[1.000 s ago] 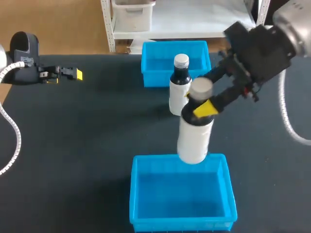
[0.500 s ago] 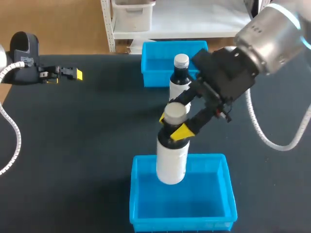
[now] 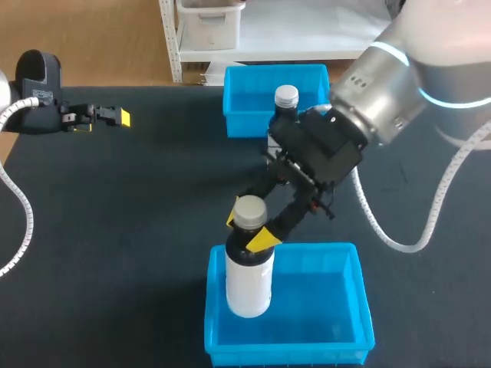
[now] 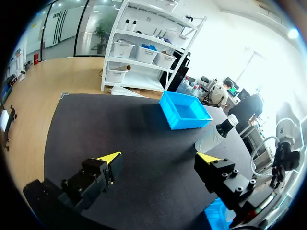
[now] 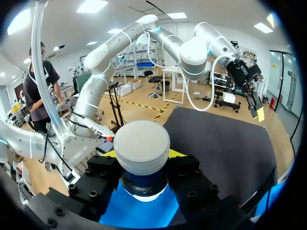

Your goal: Pick up the bottle, and place it in the far bin if it is heavy, or in the near bin if it is light.

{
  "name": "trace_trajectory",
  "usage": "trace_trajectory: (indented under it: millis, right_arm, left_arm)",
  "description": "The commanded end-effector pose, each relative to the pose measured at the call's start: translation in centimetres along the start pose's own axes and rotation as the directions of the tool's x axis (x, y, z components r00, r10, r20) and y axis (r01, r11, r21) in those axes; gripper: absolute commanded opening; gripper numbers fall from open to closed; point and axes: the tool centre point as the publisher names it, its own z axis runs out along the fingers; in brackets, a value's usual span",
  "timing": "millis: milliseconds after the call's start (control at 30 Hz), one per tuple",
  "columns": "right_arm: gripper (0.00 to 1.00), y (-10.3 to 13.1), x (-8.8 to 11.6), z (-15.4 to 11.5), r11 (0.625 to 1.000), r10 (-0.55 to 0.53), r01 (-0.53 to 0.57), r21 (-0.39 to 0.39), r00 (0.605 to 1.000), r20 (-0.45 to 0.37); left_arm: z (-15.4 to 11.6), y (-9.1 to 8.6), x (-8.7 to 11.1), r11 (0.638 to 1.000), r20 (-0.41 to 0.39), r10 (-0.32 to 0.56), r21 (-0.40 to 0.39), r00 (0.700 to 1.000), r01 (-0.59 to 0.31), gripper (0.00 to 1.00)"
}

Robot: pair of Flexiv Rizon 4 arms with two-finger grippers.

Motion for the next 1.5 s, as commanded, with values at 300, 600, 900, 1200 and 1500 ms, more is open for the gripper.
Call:
trace_trajectory:
  millis: [300, 600, 900, 1200, 1500]
  right_arm:
    - [0.4, -1.3, 2.3, 1.5, 1.0, 0.0, 0.0, 0.004, 1.0, -0.005]
    - [0.4, -2.0, 3.6, 1.3, 1.0, 0.013, -0.012, 0.028, 0.999, -0.029]
    - [0.58, -2.3, 4.7, 1.7, 0.999, 0.024, -0.021, 0.044, 0.998, -0.063]
    - [1.0, -2.3, 5.1, 0.8, 0.998, 0.049, -0.046, 0.048, 0.996, -0.073]
    - [1.0, -2.9, 8.4, -4.9, 0.976, 0.175, -0.155, 0.15, 0.976, -0.13]
  left_arm:
    - [0.0, 0.0, 0.0, 1.0, 0.0, 0.0, 0.0, 1.0, 0.0, 1.0]
    - [0.0, 0.0, 0.0, 1.0, 0.0, 0.0, 0.0, 1.0, 0.0, 1.0]
    - [0.0, 0.0, 0.0, 1.0, 0.0, 0.0, 0.0, 1.0, 0.0, 1.0]
    - [0.0, 0.0, 0.0, 1.0, 0.0, 0.0, 0.0, 1.0, 0.0, 1.0]
    - [0.0, 0.0, 0.0, 1.0, 0.0, 0.0, 0.0, 1.0, 0.0, 1.0]
